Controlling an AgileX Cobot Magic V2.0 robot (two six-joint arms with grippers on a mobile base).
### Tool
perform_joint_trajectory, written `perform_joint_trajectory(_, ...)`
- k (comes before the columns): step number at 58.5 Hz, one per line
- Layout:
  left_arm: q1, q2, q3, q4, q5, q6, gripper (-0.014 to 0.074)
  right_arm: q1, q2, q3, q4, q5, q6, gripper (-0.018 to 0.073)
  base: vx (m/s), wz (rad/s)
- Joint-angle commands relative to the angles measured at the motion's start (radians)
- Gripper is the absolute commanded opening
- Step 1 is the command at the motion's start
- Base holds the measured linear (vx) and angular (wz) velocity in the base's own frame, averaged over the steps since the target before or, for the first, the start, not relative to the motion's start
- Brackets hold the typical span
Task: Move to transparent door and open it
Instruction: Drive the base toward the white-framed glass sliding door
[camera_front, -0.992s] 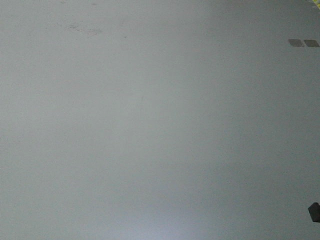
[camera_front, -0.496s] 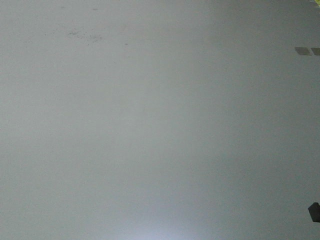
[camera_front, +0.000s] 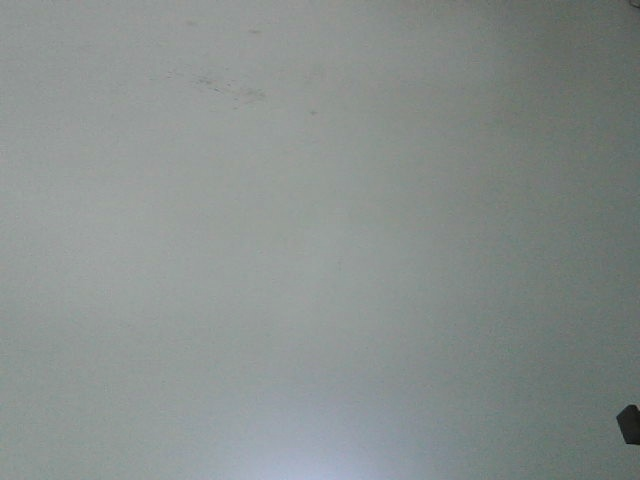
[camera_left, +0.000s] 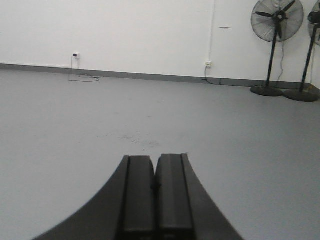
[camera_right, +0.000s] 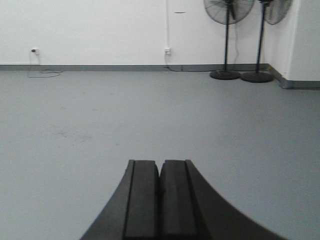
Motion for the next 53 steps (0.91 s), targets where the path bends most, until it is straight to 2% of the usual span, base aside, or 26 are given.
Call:
perform_joint_trajectory(1,-0.004,-0.013,0.031,-0.002,-0.084,-0.008,-0.0006,-0.002,-0.015,0.015,-0.01,-0.086,-0.003,-0.0008,0.54,0.35)
perform_joint_trajectory(53,-0.004,-0.013,0.031,-0.002,-0.084,-0.008,-0.0006,-0.002,-0.015,0.015,-0.01,-0.086,-0.003,-0.0008,0.61,0.44)
